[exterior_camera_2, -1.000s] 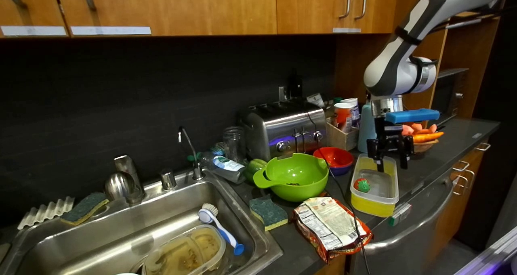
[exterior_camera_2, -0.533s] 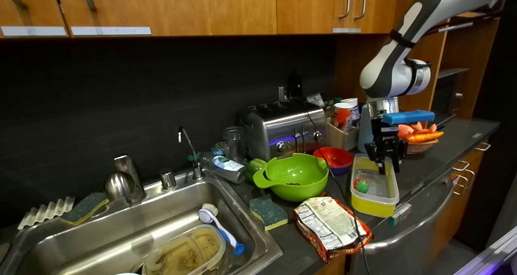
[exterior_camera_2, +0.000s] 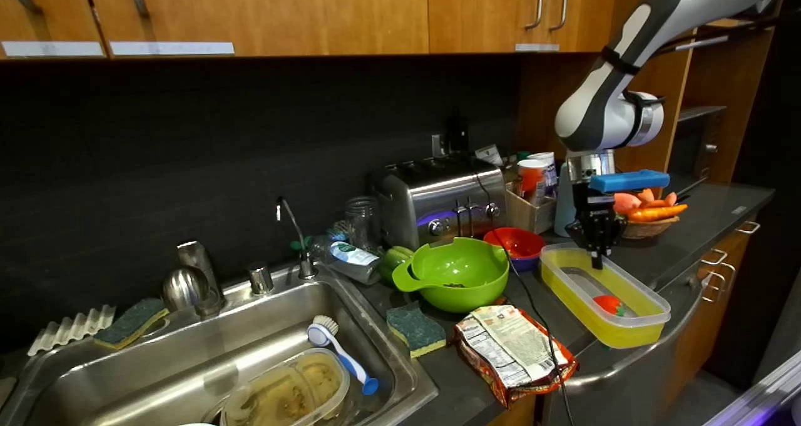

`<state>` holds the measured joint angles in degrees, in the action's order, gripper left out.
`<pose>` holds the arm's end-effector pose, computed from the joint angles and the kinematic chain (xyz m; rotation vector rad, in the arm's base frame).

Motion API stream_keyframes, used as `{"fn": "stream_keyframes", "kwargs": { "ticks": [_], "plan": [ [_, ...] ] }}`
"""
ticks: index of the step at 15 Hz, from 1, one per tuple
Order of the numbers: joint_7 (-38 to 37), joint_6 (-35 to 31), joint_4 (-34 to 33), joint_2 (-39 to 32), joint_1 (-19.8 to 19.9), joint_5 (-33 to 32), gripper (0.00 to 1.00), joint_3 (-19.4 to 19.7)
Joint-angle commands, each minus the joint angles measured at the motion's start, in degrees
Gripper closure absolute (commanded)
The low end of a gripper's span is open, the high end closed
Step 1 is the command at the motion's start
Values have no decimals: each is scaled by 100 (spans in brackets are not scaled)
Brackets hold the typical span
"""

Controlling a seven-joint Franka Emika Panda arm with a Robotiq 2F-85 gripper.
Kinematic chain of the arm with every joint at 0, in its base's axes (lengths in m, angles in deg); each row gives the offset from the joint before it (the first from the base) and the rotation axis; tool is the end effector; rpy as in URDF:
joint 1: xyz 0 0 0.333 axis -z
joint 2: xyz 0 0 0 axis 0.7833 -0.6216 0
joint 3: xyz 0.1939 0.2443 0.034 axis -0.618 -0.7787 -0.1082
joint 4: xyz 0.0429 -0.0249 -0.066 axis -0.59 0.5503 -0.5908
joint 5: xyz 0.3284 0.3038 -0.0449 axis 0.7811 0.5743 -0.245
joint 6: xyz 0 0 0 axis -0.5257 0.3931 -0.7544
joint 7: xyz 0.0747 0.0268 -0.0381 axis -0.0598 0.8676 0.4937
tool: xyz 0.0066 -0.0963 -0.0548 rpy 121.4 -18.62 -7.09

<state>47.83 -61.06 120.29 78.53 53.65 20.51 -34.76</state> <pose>0.4437 -0.0269 0.1579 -3.0059 0.3390 0.5101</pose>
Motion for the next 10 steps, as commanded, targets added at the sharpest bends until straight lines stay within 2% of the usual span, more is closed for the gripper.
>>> {"fn": "stream_keyframes", "kwargs": {
  "ticks": [1, 6, 10],
  "plan": [
    [74, -4, -35, -6, -8, 87, 98, -15],
    [81, -44, 85, 252, -2, 173, 98, -17],
    [-45, -127, 369, 865, 17, 72, 98, 32]
  ]
}}
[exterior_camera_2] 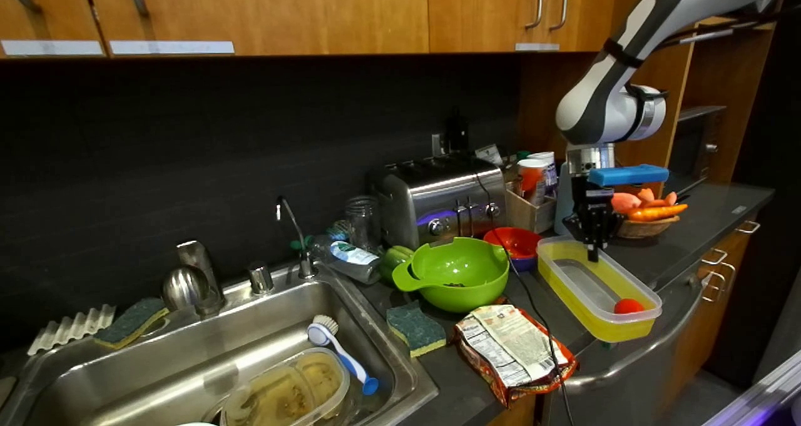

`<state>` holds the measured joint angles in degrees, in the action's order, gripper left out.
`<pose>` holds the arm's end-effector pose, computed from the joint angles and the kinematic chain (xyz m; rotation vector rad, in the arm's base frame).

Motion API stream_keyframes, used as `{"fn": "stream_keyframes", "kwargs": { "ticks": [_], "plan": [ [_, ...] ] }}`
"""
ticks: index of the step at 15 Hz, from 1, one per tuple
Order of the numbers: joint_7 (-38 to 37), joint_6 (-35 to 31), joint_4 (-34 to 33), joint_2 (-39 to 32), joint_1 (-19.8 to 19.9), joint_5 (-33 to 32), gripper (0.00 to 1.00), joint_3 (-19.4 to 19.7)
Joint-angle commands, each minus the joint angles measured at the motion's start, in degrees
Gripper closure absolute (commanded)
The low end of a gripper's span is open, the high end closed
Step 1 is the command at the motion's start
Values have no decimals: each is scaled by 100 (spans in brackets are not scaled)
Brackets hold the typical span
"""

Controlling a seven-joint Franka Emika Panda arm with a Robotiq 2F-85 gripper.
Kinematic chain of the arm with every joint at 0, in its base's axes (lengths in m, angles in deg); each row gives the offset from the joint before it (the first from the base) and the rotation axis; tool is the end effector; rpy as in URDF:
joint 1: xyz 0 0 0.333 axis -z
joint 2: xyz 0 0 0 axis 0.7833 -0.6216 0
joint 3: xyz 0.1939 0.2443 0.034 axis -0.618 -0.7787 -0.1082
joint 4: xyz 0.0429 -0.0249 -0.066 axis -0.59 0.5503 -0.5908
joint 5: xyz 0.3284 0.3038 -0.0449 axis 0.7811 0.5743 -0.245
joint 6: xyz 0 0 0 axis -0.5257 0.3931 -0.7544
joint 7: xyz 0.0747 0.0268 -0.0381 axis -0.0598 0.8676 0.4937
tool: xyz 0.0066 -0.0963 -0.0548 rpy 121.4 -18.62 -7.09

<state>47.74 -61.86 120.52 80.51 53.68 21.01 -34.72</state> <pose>0.4494 -0.0278 0.1727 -3.0080 0.3523 0.4417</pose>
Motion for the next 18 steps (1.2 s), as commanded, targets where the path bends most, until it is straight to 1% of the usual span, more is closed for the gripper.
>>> {"fn": "stream_keyframes", "kwargs": {
  "ticks": [1, 5, 10, 14, 18],
  "plan": [
    [-69, -62, 411, 816, 17, 7, 98, 36],
    [-162, -17, 640, 1431, 67, -28, 98, 74],
    [-336, -158, 895, 1809, 234, 115, 98, 276],
    [-318, -597, 1140, 1896, 414, 697, 98, 608],
    [-85, -950, 1231, 1784, 458, 1451, 98, 921]
  ]
}}
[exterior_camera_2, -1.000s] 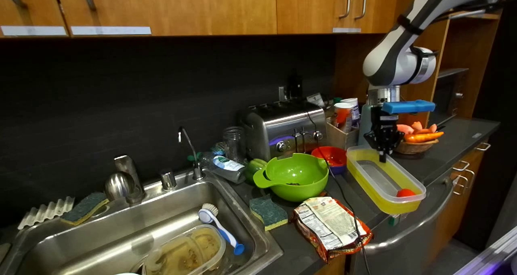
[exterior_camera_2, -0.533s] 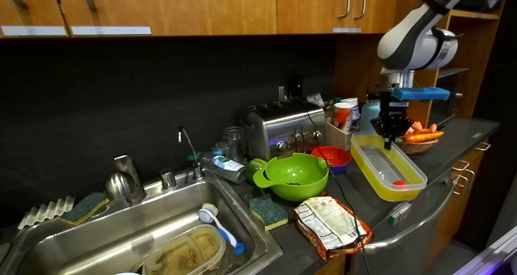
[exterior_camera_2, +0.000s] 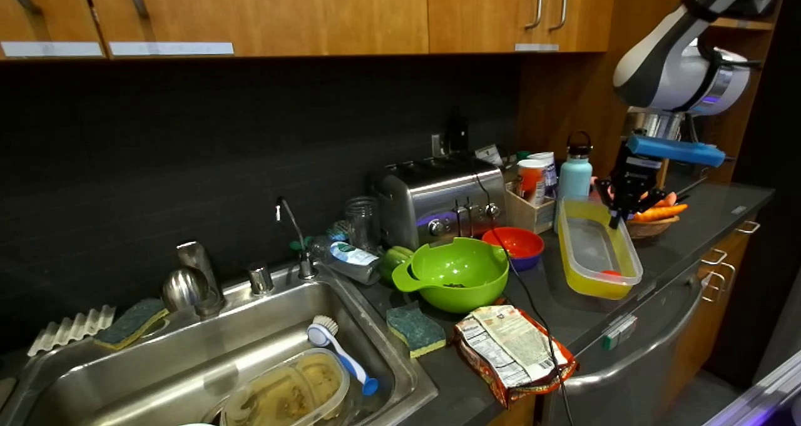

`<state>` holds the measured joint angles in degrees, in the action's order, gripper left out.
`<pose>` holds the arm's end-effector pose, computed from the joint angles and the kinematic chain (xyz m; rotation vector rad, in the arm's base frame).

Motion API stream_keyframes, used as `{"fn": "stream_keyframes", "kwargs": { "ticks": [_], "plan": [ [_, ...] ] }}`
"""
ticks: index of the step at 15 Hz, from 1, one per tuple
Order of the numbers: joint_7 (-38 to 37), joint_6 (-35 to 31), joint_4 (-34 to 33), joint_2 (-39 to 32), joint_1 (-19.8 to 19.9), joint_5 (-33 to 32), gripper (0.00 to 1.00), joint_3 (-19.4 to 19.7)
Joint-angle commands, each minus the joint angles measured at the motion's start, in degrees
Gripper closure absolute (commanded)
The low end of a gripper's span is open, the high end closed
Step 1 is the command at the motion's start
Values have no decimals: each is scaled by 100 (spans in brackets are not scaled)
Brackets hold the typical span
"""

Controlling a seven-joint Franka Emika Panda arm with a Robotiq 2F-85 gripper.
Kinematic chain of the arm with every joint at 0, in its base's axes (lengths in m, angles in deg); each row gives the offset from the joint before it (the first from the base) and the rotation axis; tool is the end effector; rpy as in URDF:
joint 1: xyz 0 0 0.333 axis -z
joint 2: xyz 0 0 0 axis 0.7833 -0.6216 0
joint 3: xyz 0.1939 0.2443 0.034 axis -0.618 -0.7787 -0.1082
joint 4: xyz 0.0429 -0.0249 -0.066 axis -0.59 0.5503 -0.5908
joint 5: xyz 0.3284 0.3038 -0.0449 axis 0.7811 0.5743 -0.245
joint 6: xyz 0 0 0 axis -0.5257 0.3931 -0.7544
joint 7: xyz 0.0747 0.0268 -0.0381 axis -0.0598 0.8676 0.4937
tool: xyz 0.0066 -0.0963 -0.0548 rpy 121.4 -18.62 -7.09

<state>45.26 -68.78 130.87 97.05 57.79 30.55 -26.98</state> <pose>0.4072 -0.1074 0.2367 -2.7796 0.8723 0.0731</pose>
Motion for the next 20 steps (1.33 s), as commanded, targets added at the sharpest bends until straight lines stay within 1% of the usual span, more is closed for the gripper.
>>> {"fn": "stream_keyframes", "kwargs": {
  "ticks": [1, 5, 8, 9, 12, 13, 16, 20],
  "plan": [
    [216, -285, 219, 129, 54, 672, 98, 217],
    [355, -391, 317, 122, 116, 1097, 98, 416],
    [377, -406, 448, 235, 259, 1176, 98, 557],
    [364, -330, 254, 91, 315, 1166, 98, 617],
    [371, -345, 341, 141, 460, 1172, 98, 732],
    [392, -322, 283, 54, 482, 1205, 98, 772],
    [472, -290, 258, -83, 461, 1402, 98, 852],
    [735, -199, 278, -307, 398, 1881, 98, 857]
  ]
}}
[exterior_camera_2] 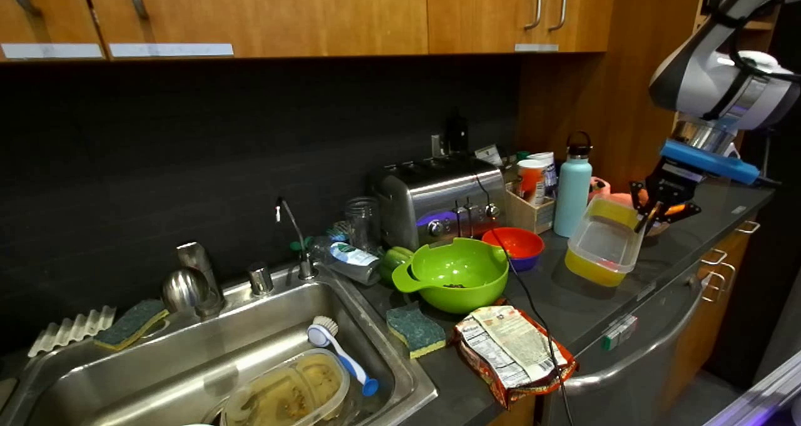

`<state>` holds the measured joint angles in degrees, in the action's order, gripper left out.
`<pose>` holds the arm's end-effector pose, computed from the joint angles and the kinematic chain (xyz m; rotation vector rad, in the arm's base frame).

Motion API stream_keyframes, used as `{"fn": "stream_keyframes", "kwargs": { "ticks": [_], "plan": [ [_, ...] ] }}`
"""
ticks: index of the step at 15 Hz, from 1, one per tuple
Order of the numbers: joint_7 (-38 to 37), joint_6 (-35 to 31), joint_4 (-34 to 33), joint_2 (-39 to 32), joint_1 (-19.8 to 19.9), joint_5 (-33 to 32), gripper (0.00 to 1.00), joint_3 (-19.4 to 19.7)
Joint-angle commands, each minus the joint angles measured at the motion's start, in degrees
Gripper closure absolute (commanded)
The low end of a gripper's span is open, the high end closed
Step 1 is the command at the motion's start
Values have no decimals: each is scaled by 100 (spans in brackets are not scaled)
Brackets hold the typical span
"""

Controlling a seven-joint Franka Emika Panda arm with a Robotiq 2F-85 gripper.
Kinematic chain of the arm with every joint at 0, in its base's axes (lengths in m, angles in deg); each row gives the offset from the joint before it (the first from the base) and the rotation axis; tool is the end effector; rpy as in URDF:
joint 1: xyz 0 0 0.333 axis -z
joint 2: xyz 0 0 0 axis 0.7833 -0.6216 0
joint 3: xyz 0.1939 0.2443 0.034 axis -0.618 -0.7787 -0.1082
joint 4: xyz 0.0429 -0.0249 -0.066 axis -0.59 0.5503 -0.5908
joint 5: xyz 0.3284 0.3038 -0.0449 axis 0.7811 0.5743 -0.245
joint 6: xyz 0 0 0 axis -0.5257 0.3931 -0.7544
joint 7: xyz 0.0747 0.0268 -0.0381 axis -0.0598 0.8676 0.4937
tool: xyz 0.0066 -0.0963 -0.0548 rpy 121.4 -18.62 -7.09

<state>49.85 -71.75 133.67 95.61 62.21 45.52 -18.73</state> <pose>0.3580 -0.1831 0.2081 -2.4284 1.2912 0.0210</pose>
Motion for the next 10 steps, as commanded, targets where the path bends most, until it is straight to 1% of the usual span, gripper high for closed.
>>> {"fn": "stream_keyframes", "kwargs": {
  "ticks": [1, 6, 10],
  "plan": [
    [379, 131, 3, -239, -42, 525, 98, 35],
    [741, 317, -79, -635, 43, 1012, 98, -17],
    [923, 503, -216, -974, 91, 1264, 98, -65]
  ]
}}
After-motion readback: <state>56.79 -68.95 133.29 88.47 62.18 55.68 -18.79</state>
